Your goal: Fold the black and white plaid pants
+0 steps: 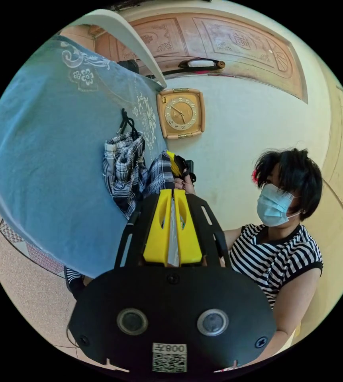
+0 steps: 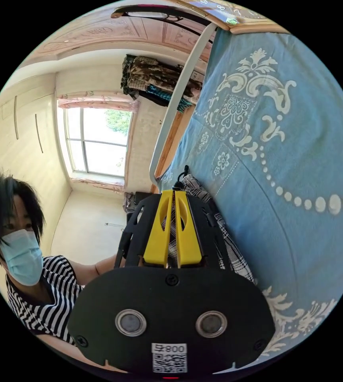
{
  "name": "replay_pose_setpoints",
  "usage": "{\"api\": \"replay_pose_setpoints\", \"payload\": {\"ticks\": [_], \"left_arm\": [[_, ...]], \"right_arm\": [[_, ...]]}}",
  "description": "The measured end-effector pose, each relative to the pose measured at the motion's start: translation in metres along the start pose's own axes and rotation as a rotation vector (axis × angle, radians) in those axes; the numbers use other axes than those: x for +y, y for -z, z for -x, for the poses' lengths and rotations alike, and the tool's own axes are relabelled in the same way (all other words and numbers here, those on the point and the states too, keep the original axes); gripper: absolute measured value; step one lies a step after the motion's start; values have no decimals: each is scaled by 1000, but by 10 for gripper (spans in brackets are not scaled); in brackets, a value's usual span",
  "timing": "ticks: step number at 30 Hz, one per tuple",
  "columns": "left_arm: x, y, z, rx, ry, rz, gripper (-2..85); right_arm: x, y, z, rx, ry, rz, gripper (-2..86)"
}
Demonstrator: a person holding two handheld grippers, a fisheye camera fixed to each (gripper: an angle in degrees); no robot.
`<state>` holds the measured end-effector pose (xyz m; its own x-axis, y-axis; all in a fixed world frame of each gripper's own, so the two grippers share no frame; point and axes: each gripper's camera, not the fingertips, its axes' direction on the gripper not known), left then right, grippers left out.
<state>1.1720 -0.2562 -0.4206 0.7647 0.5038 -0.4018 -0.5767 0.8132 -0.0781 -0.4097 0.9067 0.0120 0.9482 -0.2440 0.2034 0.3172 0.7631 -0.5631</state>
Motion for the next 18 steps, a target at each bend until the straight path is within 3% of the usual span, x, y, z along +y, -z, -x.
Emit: {"api": "replay_pose_setpoints", "payload": {"ticks": [8,13,18], "left_arm": [[-17,27,23,-112,79,-114,14],[2,42,21,-152,116,-273,9],[4,3,-23,-266,-40,-147,3]], "right_arm": [[-27,-47,-42,19,-62,77,12],[-19,-35,-50,14,-46,19,16],[24,-17,-24,21,89,-27,6]]}}
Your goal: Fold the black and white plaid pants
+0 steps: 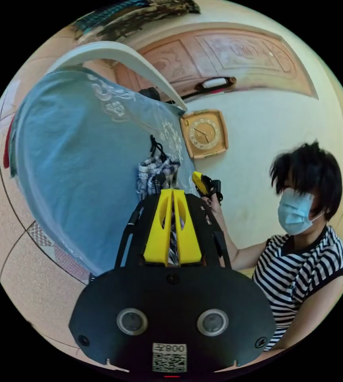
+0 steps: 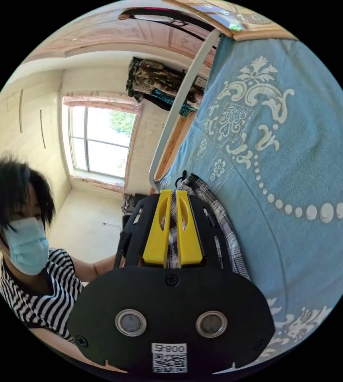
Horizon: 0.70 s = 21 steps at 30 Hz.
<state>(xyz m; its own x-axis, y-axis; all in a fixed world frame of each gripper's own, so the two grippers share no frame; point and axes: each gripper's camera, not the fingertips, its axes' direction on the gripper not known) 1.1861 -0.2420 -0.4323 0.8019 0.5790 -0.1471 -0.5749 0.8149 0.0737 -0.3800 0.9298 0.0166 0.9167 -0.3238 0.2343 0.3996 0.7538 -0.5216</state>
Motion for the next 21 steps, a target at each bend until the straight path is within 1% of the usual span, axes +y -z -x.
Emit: {"api": "replay_pose_setpoints", "payload": {"ticks": [1,2,3,4,5,6,7,8,10,12,13,15,16,17,18,19,21], "left_arm": [[-4,-15,-15,-28,-75,57,2],[-10,-31,-25,-66,-138,116,2],[-14,-37,-28,-90,-164,147,1],[-21,-47,-31,-157,-195,178,1],[-27,-51,-27,-236,-196,185,1],[-29,-51,-24,-266,-196,192,1],[-34,-49,-16,-276,-192,207,1],[-35,-43,-8,-219,-142,186,1],[-34,-32,-6,-211,-106,142,1],[-31,-26,-11,-217,-105,132,1],[-28,-26,-16,-177,-123,122,1],[-27,-32,-21,-145,-138,142,1],[-28,-40,-22,-161,-154,173,2],[-30,-47,-20,-225,-157,201,2],[-31,-49,-18,-253,-162,214,2],[-33,-52,-13,-246,-177,229,2],[-37,-48,-7,-189,-126,206,4]], "right_arm": [[5,-3,5,24,17,20,5],[13,-12,11,79,42,82,3],[18,-25,13,139,63,161,2],[20,-32,13,173,70,200,2],[23,-44,9,254,73,272,2],[25,-53,2,327,57,327,1],[26,-55,0,340,56,339,1],[28,-55,0,332,61,335,1],[34,-48,8,329,87,295,1],[51,-48,29,278,138,260,1],[57,-51,34,256,156,264,1],[81,-79,47,242,196,360,1],[87,-88,46,257,201,398,1],[98,-104,43,296,199,473,1],[107,-114,39,325,195,506,2],[109,-113,40,308,199,484,2],[111,-104,40,298,179,449,2]]}}
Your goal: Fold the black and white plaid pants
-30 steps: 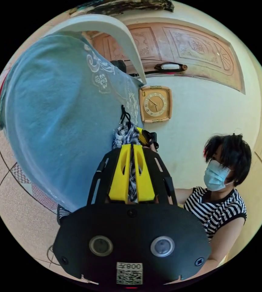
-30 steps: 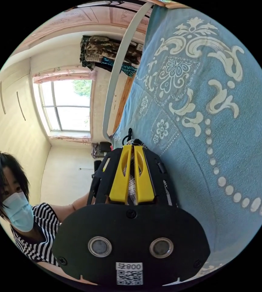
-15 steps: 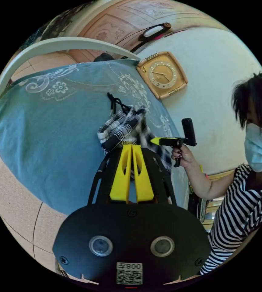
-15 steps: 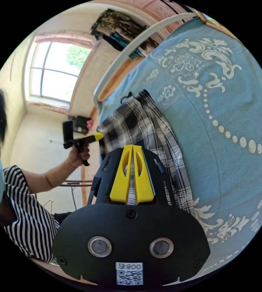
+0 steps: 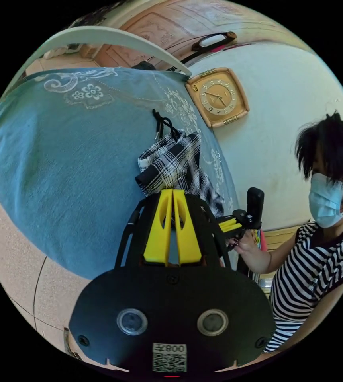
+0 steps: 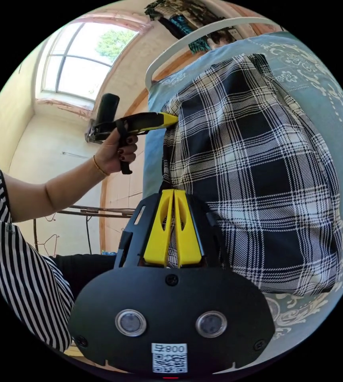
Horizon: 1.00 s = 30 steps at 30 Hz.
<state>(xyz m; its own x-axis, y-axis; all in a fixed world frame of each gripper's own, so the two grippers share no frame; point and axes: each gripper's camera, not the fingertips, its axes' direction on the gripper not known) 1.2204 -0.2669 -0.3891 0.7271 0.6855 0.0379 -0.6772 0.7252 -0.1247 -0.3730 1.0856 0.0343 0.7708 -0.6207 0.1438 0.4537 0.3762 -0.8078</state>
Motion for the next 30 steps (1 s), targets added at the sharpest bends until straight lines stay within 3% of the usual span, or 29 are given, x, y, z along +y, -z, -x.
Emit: {"api": "replay_pose_setpoints", "payload": {"ticks": [3,7,14,30], "left_arm": [[4,11,-3,-25,11,-34,9],[27,21,-10,116,62,-85,35],[93,-37,-26,312,290,171,95],[80,-50,-43,398,319,178,15]], "right_arm": [[20,18,0,-44,-30,-74,4],[64,41,-9,-120,-134,-156,11],[148,65,-49,-288,-424,-241,65],[158,78,-72,-636,-531,-392,105]]}}
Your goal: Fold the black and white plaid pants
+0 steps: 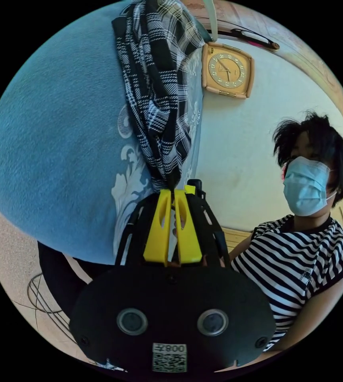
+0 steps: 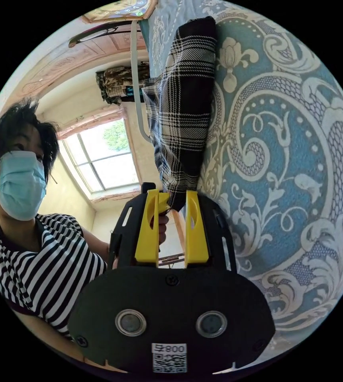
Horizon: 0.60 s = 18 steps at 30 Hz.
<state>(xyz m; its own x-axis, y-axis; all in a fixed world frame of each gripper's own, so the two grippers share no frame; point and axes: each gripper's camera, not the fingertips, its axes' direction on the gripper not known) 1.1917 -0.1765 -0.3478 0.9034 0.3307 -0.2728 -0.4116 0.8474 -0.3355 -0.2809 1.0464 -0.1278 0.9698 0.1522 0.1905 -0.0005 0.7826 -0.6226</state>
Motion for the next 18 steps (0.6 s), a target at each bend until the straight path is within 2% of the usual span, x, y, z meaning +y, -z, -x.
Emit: {"api": "replay_pose_setpoints", "payload": {"ticks": [3,7,13,18], "left_arm": [[-1,6,-7,48,-6,-27,14],[2,10,-13,158,-14,-56,14],[13,3,-14,161,-5,-28,15],[23,-3,-15,104,5,-1,21]], "right_arm": [[4,8,4,-57,-31,-21,107],[15,23,14,-7,-64,-29,116],[9,22,24,-166,-96,-74,130],[0,-3,35,-263,-105,-59,84]]}}
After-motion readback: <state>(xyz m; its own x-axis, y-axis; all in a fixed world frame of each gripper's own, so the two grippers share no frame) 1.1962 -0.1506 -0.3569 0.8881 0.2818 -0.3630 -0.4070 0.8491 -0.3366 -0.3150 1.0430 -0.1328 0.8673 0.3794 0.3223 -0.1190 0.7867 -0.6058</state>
